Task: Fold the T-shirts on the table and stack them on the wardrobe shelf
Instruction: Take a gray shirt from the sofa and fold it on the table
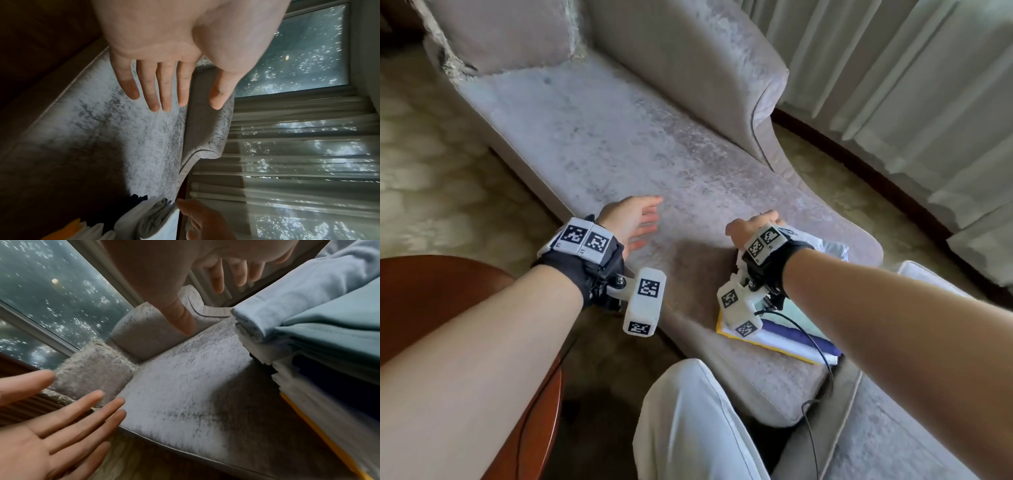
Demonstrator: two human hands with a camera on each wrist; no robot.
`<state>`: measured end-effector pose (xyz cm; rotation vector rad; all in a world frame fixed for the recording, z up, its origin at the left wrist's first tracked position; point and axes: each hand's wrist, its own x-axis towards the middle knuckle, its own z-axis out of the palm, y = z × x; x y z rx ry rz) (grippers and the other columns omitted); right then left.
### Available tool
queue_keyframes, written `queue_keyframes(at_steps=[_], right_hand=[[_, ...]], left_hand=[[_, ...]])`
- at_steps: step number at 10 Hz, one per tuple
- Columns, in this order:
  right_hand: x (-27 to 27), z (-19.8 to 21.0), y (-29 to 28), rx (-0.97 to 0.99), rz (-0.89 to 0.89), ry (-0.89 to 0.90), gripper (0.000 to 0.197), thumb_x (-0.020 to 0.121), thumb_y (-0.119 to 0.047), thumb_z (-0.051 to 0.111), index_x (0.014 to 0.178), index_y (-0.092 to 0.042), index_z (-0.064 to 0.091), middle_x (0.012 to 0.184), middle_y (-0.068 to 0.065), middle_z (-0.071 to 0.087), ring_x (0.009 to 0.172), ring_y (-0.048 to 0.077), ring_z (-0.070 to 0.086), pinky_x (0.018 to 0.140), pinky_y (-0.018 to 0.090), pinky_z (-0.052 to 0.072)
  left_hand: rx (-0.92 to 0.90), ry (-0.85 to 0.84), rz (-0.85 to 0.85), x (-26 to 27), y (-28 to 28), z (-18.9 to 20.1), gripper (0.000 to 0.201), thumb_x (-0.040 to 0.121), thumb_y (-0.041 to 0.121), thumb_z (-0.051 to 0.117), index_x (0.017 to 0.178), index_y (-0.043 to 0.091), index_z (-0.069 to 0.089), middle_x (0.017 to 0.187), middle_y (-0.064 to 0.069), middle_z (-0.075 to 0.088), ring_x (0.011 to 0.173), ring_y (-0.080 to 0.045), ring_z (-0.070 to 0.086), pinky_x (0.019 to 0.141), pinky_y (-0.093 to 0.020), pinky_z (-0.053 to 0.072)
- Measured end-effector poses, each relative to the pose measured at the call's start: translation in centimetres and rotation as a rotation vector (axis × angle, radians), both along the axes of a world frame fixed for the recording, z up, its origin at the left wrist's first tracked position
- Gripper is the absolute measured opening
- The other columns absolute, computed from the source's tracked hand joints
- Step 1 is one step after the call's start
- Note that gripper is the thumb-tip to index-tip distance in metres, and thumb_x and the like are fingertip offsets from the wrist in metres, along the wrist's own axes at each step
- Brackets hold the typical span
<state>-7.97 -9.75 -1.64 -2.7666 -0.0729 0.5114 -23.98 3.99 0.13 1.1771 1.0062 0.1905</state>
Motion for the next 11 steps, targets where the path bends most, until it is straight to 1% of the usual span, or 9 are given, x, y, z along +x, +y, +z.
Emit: queue_keyframes(at_steps=[1, 2, 3, 5, 6, 7, 9, 10, 11], right_hand=[[0.0, 1.5, 0.4, -0.051, -0.004, 0.038, 0.06, 0.082, -0.04, 0.053, 0.132, -0.013, 0.032, 0.135, 0.01, 0.038, 0.125, 0.034, 0.041, 0.104, 0.046, 0.038], [0.3, 3.5, -0.2, -0.059, -0.074, 0.057, 0.059, 0.083, -0.043, 0.051, 0.132, -0.014, 0.035, 0.134, 0.008, 0.042, 0.122, 0.033, 0.044, 0.102, 0.045, 0.04], [0.4, 5.8, -1.6, -0.135, -0.102, 0.088, 0.065, 0.087, -0.051, 0.049, 0.136, -0.012, 0.032, 0.138, 0.011, 0.039, 0.124, 0.034, 0.042, 0.103, 0.044, 0.038], [2.3, 9.2, -6.0, -0.135, -0.187, 0.261, 0.088, 0.073, -0.051, 0.046, 0.148, -0.016, 0.016, 0.14, 0.008, 0.041, 0.117, 0.031, 0.054, 0.096, 0.047, 0.047], [3.6, 10.5, -8.2, -0.114, -0.276, 0.313, 0.08, 0.078, -0.046, 0.048, 0.143, -0.008, 0.02, 0.137, 0.012, 0.043, 0.118, 0.034, 0.051, 0.099, 0.046, 0.044], [5.5, 10.7, -10.2, -0.094, -0.352, 0.368, 0.054, 0.076, -0.044, 0.05, 0.115, -0.012, 0.03, 0.12, 0.011, 0.05, 0.106, 0.032, 0.055, 0.094, 0.046, 0.047], [9.4, 10.4, -14.4, 0.068, -0.633, 0.425, 0.065, 0.082, -0.043, 0.058, 0.132, -0.005, 0.038, 0.112, 0.008, 0.053, 0.097, 0.029, 0.056, 0.091, 0.038, 0.048], [10.8, 9.5, -17.4, 0.075, -0.708, 0.51, 0.051, 0.083, -0.037, 0.052, 0.124, -0.005, 0.052, 0.107, 0.008, 0.06, 0.091, 0.026, 0.06, 0.083, 0.034, 0.051], [10.9, 8.1, -20.1, 0.225, -0.754, 0.648, 0.056, 0.087, -0.033, 0.058, 0.134, -0.005, 0.047, 0.122, 0.009, 0.057, 0.102, 0.027, 0.059, 0.057, 0.023, 0.04]], left_hand=[[-0.059, 0.043, 0.01, -0.5, 1.2, 0.5, 0.031, 0.083, 0.044, 0.068, 0.101, 0.018, 0.066, 0.11, 0.002, 0.069, 0.102, -0.015, 0.065, 0.072, -0.03, 0.044], [-0.108, 0.081, 0.003, 0.0, 1.3, 2.0, 0.032, 0.084, 0.043, 0.067, 0.104, 0.017, 0.067, 0.11, 0.002, 0.07, 0.101, -0.016, 0.065, 0.074, -0.03, 0.045], [-0.135, 0.121, -0.024, 1.1, 0.5, 4.0, 0.032, 0.082, 0.043, 0.069, 0.101, 0.018, 0.068, 0.107, 0.002, 0.071, 0.1, -0.015, 0.066, 0.086, -0.035, 0.048], [-0.169, 0.182, -0.12, 4.7, -2.8, 8.1, 0.034, 0.088, 0.038, 0.064, 0.112, 0.015, 0.065, 0.113, 0.002, 0.068, 0.105, -0.015, 0.064, 0.087, -0.033, 0.045], [-0.144, 0.206, -0.168, 7.9, -3.8, 9.9, 0.034, 0.088, 0.039, 0.064, 0.113, 0.016, 0.064, 0.115, 0.002, 0.068, 0.105, -0.014, 0.064, 0.084, -0.033, 0.045], [-0.121, 0.24, -0.198, 11.5, -4.5, 10.7, 0.031, 0.086, 0.041, 0.065, 0.107, 0.019, 0.066, 0.113, 0.002, 0.069, 0.103, -0.013, 0.065, 0.078, -0.032, 0.045], [-0.08, 0.319, -0.282, 18.8, -7.6, 11.0, 0.037, 0.087, 0.037, 0.065, 0.117, 0.015, 0.065, 0.114, 0.001, 0.068, 0.101, -0.013, 0.063, 0.075, -0.03, 0.041], [-0.065, 0.358, -0.335, 21.9, -9.7, 10.2, 0.033, 0.087, 0.035, 0.065, 0.113, 0.015, 0.067, 0.113, 0.001, 0.067, 0.099, -0.013, 0.061, 0.066, -0.025, 0.038], [-0.019, 0.398, -0.346, 24.0, -11.6, 8.9, 0.028, 0.084, 0.03, 0.07, 0.104, 0.012, 0.07, 0.097, 0.002, 0.068, 0.092, -0.015, 0.062, 0.062, -0.024, 0.042]])
